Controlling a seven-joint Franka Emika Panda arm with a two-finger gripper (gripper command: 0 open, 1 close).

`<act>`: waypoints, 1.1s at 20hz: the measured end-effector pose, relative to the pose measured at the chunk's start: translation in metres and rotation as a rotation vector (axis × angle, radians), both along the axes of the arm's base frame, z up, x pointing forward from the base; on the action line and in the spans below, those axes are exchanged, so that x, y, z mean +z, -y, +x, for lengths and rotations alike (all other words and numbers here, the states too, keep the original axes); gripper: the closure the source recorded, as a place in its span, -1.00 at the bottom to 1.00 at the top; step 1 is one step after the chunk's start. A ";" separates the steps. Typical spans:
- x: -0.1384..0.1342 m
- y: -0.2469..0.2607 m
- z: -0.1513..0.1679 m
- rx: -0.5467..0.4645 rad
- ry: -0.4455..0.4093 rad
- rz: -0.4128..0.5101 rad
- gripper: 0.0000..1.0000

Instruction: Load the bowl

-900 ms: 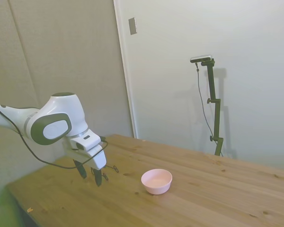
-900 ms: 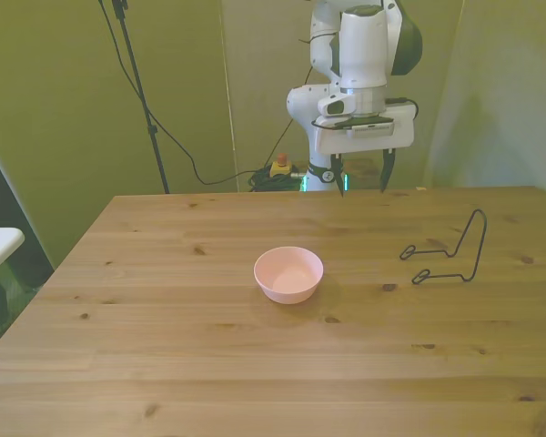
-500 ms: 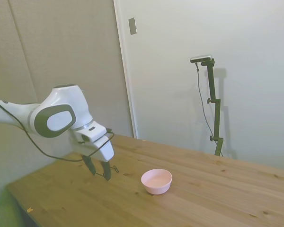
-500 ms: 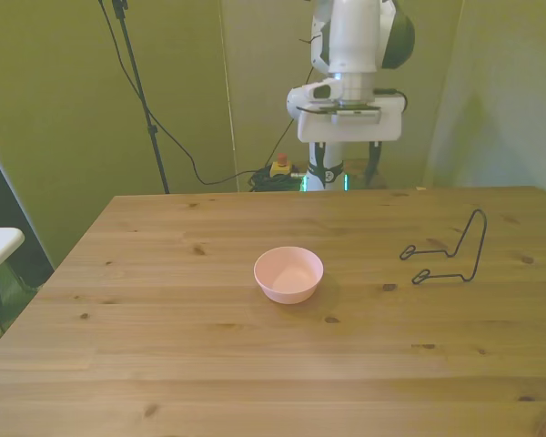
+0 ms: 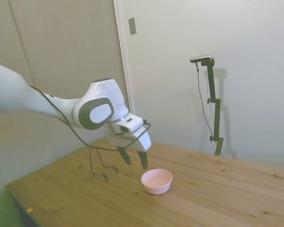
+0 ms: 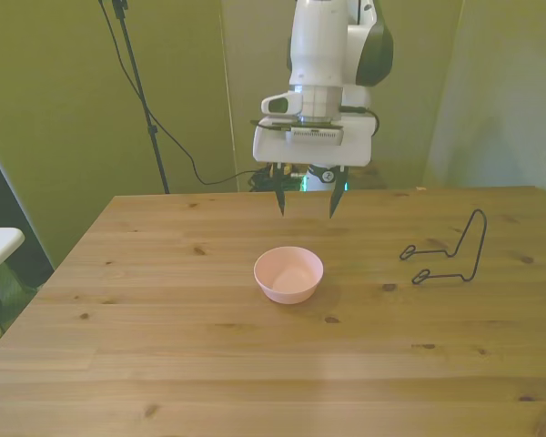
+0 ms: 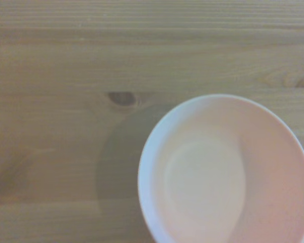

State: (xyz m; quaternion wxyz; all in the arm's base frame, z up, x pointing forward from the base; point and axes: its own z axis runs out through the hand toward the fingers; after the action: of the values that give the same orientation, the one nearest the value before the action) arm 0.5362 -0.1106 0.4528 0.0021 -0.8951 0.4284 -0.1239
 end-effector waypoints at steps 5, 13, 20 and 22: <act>-0.034 -0.002 0.031 -0.025 -0.016 -0.013 -1.00; -0.077 -0.005 0.050 -0.043 -0.039 -0.029 1.00; -0.092 -0.005 0.053 -0.049 -0.055 -0.031 1.00; -0.091 -0.005 0.053 -0.050 -0.054 -0.030 1.00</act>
State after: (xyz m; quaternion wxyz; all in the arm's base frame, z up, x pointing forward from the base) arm 0.5890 -0.1058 0.3613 -0.0261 -0.8871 0.4485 -0.1062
